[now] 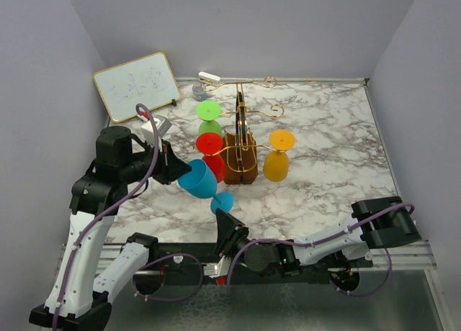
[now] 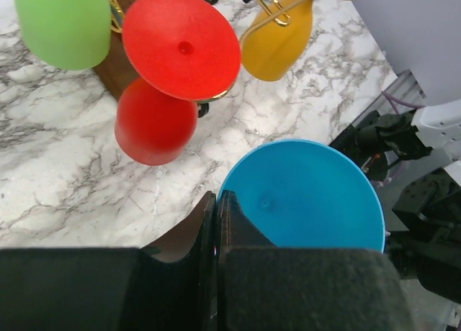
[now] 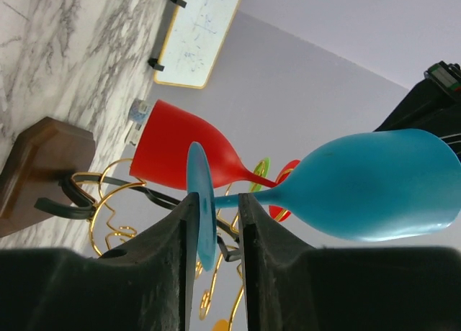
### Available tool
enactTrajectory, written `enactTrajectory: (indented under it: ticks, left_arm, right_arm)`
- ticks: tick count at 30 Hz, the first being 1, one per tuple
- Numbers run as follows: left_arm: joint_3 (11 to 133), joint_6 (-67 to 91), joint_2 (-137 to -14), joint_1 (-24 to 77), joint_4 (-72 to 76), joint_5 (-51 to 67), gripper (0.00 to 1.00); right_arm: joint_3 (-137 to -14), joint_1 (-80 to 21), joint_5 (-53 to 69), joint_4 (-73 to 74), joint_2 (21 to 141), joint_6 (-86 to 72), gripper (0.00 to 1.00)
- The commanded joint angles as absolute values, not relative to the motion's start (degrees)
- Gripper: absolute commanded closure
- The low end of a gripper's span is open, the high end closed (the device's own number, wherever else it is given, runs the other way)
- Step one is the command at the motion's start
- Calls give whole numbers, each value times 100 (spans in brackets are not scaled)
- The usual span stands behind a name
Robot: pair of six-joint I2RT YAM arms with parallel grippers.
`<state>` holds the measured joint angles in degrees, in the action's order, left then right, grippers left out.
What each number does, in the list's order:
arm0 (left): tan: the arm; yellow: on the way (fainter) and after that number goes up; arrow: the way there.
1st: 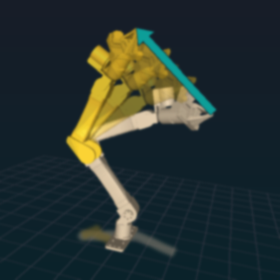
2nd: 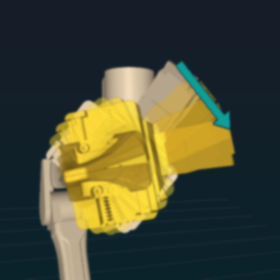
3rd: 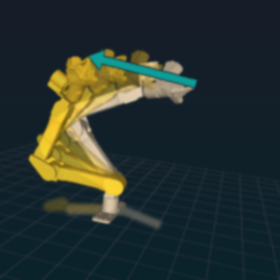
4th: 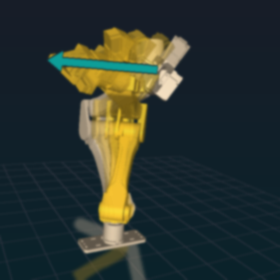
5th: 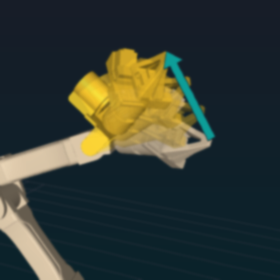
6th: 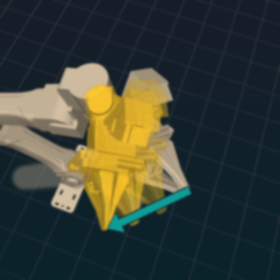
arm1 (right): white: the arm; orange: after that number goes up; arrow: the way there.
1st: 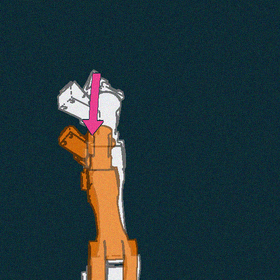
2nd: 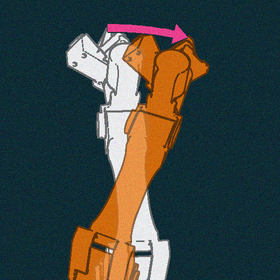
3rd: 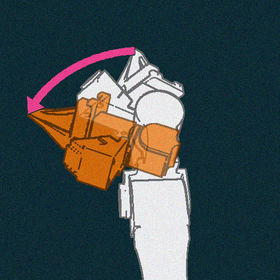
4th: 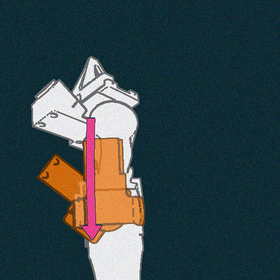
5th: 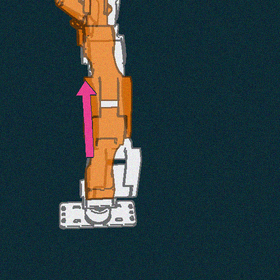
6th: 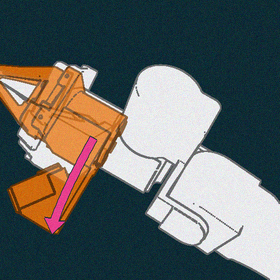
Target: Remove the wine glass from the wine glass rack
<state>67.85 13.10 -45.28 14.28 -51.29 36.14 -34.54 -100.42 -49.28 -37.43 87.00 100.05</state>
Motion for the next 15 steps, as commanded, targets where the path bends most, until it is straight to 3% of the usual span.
enactTrajectory:
  ticks: [1, 15]
  left_arm:
    - [7341, 1206, -4511, 1450, -5224, 2809, 100]
    - [8934, 1923, -4170, 1449, -3981, 1616, 100]
  right_arm:
    - [-3563, -10066, -5010, -3460, 8632, 9644, 59]
    - [-3692, -10063, -4983, -2868, 8647, 9100, 55]
